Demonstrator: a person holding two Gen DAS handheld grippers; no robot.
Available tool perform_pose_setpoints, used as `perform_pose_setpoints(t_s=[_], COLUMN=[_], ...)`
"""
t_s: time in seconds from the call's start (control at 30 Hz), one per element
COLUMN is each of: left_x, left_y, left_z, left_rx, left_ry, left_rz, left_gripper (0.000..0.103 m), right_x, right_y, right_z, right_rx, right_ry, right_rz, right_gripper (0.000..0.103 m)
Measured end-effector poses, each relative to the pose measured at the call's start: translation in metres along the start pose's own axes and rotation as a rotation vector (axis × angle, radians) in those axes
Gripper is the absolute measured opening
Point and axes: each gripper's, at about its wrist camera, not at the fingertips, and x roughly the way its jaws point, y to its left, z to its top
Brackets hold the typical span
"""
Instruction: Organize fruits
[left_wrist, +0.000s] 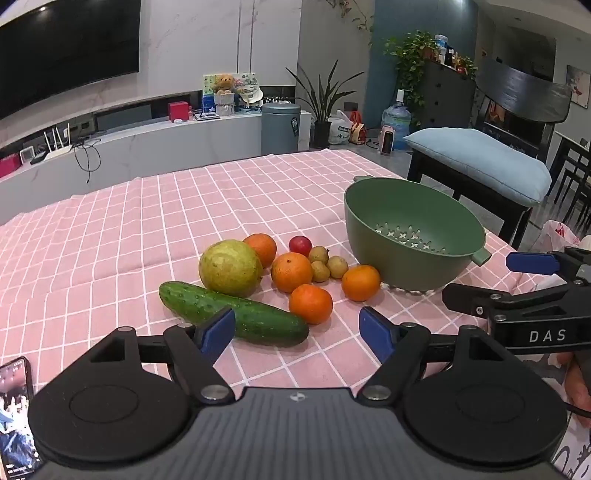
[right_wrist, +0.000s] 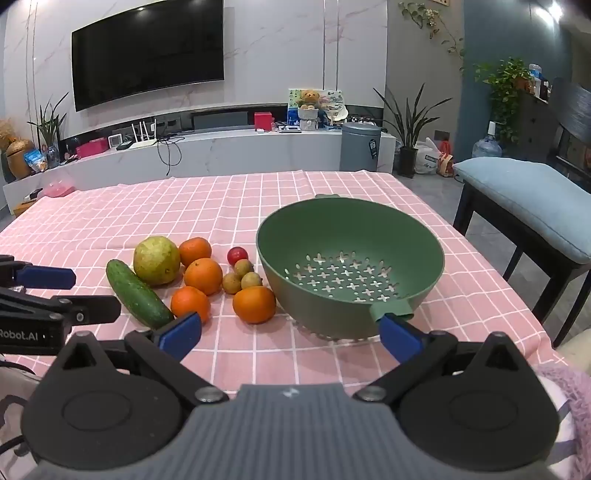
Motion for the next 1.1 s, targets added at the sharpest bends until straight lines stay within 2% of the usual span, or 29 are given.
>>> perform_pose_setpoints(t_s=[0.23,0.5,0.77,1.1], left_x=[-0.005,-0.001,-0.004,-0.004], left_y=[0.005,0.004,-0.003,-0.009], left_z=[-0.001,0.0,0.005,0.007], left_rx=[-0.042,-0.036,-0.04,-0.038], left_ry=[-0.01,-0.009,-0.032,-0.026], left_rz=[-0.02,-0.031,-0.049,-0.012], left_gripper=[0.09,0.09,0.09,0.09], right_x=[-0.006,-0.006,-0.01,-0.009], right_y=[0.002,0.008,0.013,0.012], right_z=[0.001,-0.002,-0.002,-0.001], right_rx=[-0.008,-0.013,-0.025,-0.009], right_ry=[-0.027,-0.039,-0.05,-0.046], right_rz=[-0.011,-0.011,-0.048,-0.071], right_gripper=[0.099,0.099,0.099,0.099])
